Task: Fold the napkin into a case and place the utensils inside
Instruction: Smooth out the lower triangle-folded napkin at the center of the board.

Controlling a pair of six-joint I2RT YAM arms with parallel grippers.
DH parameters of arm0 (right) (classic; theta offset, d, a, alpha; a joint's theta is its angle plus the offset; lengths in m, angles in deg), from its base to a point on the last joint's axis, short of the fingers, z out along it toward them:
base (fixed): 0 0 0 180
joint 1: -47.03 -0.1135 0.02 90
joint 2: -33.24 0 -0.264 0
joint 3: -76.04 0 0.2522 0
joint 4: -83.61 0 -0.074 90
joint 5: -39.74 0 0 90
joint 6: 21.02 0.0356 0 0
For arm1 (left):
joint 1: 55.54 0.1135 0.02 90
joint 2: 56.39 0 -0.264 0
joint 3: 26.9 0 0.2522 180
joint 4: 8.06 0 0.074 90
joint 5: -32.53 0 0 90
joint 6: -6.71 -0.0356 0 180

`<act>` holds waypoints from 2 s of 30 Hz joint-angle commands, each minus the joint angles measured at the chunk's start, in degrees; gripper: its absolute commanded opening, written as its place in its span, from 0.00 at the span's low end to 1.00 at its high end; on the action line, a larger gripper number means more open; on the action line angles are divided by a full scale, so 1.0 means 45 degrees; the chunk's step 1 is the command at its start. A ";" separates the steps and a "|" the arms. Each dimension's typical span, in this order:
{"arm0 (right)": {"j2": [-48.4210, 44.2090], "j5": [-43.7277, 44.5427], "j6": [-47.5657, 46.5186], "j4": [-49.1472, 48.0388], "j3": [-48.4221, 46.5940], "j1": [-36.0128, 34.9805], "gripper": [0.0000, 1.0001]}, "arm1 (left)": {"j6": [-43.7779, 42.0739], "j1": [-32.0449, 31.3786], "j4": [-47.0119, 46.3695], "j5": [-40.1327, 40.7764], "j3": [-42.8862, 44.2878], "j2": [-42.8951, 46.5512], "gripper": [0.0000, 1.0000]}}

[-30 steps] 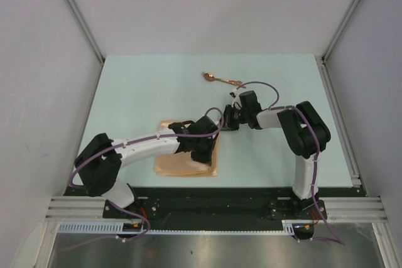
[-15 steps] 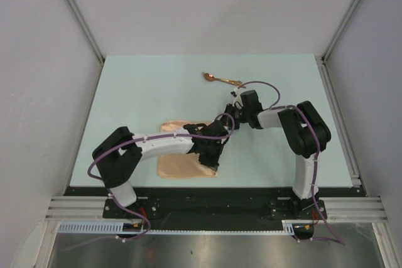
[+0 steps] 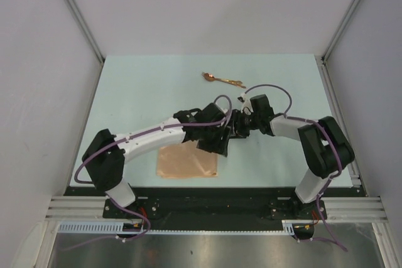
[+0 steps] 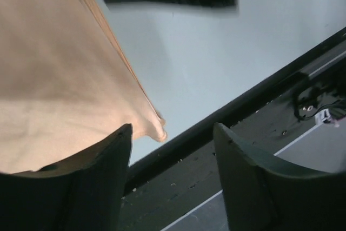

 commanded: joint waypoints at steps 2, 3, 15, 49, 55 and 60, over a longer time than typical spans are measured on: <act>-0.2167 -0.0093 -0.0510 0.0965 0.2183 -0.0166 0.54 | -0.1161 0.1610 0.0092 0.0416 0.1942 -0.0252 0.62; -0.2731 -0.0093 -0.0294 0.0845 0.2500 -0.0418 0.56 | -0.1317 0.1922 0.0014 0.0787 0.2602 -0.0602 0.61; -0.3793 0.0532 0.2226 -0.2651 0.4455 -0.2607 0.65 | -0.2783 0.2335 0.0287 0.4930 0.6260 -0.5253 0.54; -0.1858 0.1060 0.4161 -0.5504 0.5940 -0.4405 0.22 | -0.3057 0.2238 0.0053 0.4384 0.6612 -0.6544 0.09; -0.1839 0.1060 0.4181 -0.5562 0.5940 -0.4425 0.13 | -0.2999 0.1848 0.0170 0.4521 0.6710 -0.6115 0.00; -0.1527 0.0904 0.4337 -0.6011 0.5999 -0.4444 0.10 | -0.2940 0.1573 0.0111 0.4443 0.6768 -0.6191 0.02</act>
